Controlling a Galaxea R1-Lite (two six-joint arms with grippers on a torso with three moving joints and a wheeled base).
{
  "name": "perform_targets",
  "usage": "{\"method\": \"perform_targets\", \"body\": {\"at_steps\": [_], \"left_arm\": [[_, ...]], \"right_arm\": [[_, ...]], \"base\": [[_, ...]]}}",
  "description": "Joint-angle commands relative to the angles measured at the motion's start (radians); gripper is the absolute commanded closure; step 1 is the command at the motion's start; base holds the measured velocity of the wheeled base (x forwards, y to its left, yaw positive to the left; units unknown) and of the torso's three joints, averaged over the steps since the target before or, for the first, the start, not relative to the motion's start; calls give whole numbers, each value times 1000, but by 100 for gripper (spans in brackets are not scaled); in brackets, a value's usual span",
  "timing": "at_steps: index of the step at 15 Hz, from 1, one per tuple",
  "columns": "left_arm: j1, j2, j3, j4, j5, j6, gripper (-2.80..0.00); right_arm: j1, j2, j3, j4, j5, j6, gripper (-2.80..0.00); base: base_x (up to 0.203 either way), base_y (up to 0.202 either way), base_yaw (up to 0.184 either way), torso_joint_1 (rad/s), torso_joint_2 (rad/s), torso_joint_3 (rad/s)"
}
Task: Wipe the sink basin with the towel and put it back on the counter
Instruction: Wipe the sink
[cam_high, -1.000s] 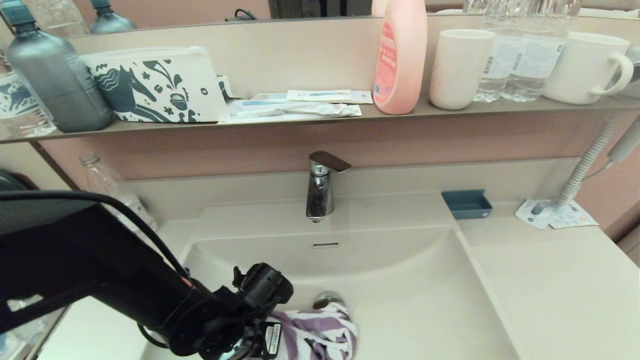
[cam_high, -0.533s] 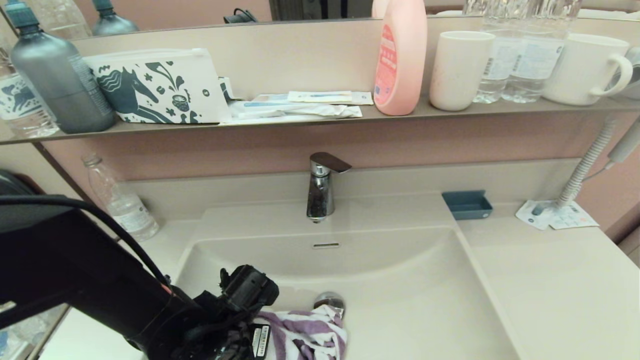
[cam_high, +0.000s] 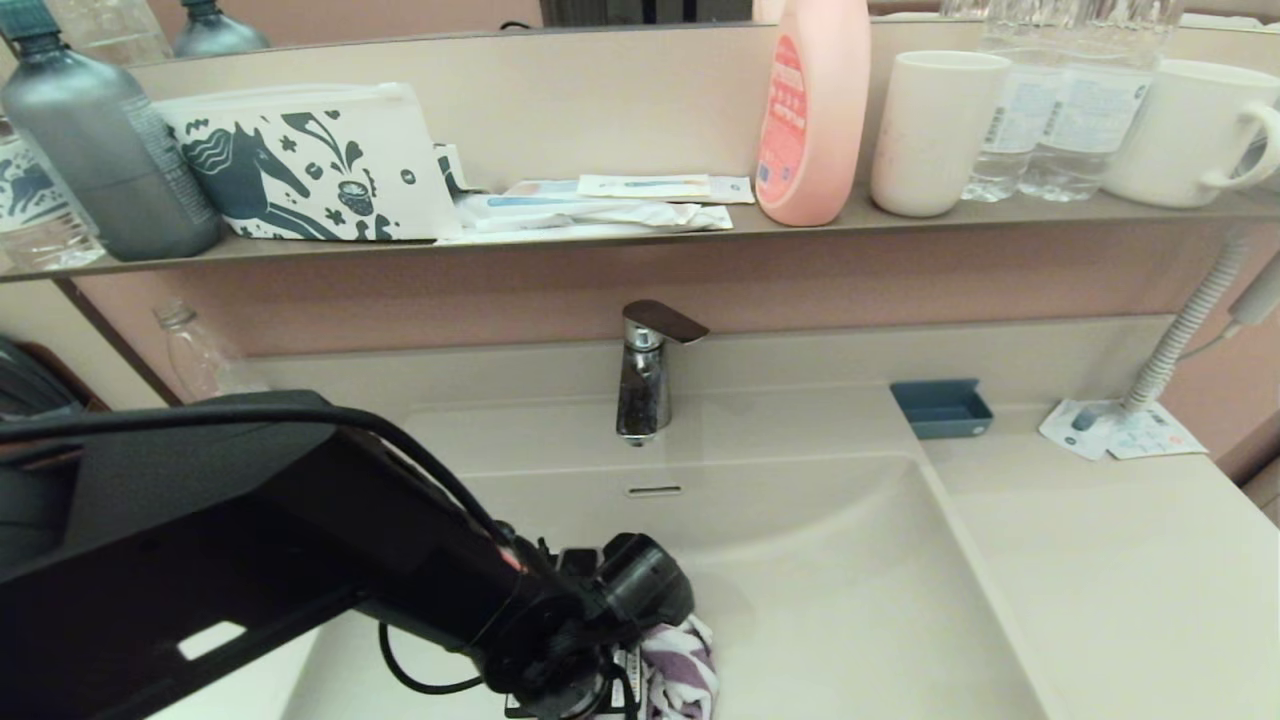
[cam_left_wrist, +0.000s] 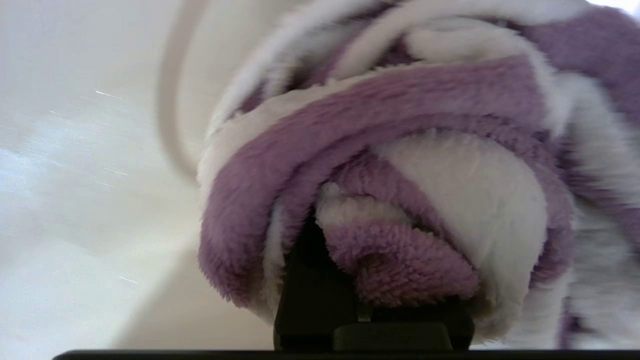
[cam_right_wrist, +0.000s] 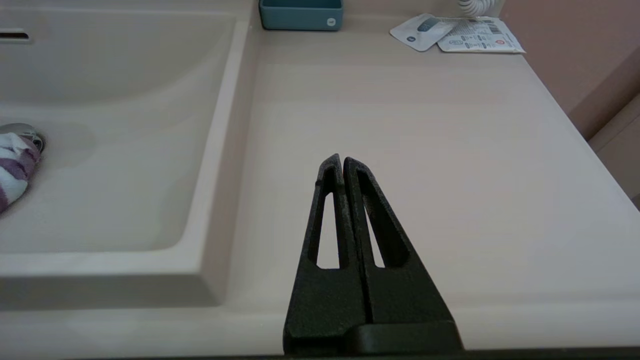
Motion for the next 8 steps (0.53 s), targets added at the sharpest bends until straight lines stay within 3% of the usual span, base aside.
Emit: {"method": "perform_targets", "body": {"at_steps": [1,4,8], "left_arm": [[-53,51,-116,79,2,-47,0],[-130,118,-294,200,-1,-131,0],[-164,151,-497,319,-1,-173,0]], "right_arm": [[0,0,0,1,0,-1,0],[1,0,0,0,0,-1,0],[0,0,0,-1,0,-1,0]], "base": [[0,0,0,0,0,0],[0,0,0,0,0,0],[0,0,0,0,0,0]]}}
